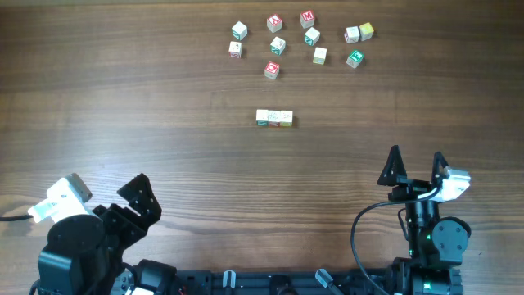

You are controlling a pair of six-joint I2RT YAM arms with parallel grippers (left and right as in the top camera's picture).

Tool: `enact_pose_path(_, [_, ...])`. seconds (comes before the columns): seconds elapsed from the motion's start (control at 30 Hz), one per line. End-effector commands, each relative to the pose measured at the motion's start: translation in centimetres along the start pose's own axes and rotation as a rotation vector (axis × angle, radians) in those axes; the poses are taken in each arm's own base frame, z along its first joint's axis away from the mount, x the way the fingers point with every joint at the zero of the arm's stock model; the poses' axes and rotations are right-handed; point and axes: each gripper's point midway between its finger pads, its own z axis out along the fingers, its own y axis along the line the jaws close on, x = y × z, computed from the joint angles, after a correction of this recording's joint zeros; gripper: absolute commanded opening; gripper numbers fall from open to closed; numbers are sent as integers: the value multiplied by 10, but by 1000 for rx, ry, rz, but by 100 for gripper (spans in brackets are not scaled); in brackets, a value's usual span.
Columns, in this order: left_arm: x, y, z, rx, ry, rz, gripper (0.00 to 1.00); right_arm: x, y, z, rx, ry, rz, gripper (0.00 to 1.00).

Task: Form a horizontal line

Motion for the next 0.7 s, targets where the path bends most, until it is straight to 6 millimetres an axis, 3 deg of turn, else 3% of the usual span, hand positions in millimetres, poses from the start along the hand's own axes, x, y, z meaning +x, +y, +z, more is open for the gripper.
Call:
enact_pose_path(0.0, [-1, 3, 0, -12, -10, 6, 100, -3, 2, -1, -13, -11, -21, 100])
enact_pose_path(0.67, [1, 3, 2, -12, -4, 12, 100, -3, 2, -1, -13, -11, -21, 100])
